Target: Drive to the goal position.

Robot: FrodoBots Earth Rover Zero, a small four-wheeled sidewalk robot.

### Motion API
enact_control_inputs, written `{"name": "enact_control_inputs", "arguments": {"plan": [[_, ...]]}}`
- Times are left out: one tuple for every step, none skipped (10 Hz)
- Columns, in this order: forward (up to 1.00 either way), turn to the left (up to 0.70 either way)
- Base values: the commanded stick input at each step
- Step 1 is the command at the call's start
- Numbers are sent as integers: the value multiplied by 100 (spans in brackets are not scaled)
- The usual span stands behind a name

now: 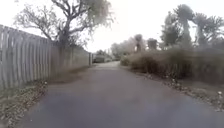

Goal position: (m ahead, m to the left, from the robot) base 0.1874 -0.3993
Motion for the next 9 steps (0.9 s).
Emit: {"name": "enact_control_inputs", "arguments": {"plan": [[70,0],[70,0],[70,0],[70,0],[70,0],[70,0],[70,0],[70,0],[70,0]]}}
